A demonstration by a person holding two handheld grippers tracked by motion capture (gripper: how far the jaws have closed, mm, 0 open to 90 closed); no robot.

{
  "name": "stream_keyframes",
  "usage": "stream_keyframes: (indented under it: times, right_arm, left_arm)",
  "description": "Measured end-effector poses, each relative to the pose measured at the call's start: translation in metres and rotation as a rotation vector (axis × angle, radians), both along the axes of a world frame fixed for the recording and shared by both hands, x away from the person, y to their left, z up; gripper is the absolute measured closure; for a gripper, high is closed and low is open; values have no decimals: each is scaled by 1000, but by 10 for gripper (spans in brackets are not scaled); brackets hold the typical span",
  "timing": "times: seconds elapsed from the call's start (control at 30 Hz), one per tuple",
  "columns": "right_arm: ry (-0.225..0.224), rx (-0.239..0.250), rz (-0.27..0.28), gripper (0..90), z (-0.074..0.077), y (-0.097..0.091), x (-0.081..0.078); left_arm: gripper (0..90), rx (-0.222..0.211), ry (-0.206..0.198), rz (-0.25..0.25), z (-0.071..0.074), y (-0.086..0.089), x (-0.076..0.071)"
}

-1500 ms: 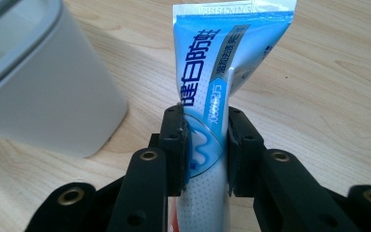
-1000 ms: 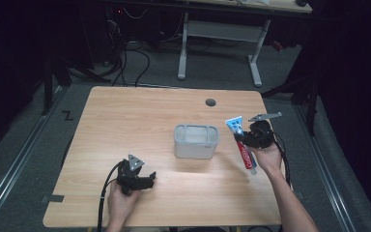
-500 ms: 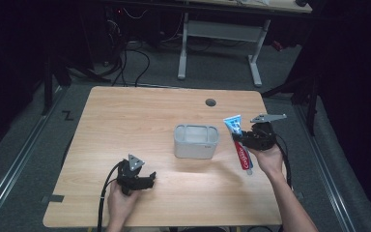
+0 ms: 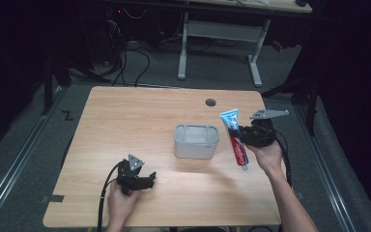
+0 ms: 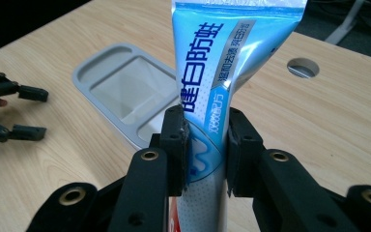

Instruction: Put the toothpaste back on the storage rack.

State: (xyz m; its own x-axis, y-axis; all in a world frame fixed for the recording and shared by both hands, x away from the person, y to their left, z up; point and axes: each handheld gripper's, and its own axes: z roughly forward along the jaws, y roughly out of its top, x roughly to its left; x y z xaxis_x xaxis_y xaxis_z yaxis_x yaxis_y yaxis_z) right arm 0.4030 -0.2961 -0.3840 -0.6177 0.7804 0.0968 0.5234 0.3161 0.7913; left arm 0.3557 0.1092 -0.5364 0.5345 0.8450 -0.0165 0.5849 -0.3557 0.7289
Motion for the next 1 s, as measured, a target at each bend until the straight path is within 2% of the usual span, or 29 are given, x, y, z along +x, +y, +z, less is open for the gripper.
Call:
stream_keyframes:
  times: [0.2, 0.4, 1.0]
  right_arm:
    - [-21, 24, 12, 732, 6, 3, 0]
    - [-60, 38, 34, 732, 16, 10, -1]
    - [-91, 69, 88, 733, 34, 31, 4]
  left_arm:
    - [161, 0, 0, 0, 0, 0, 0]
    - [161, 1, 0, 0, 0, 0, 0]
    - [161, 0, 1, 0, 0, 0, 0]
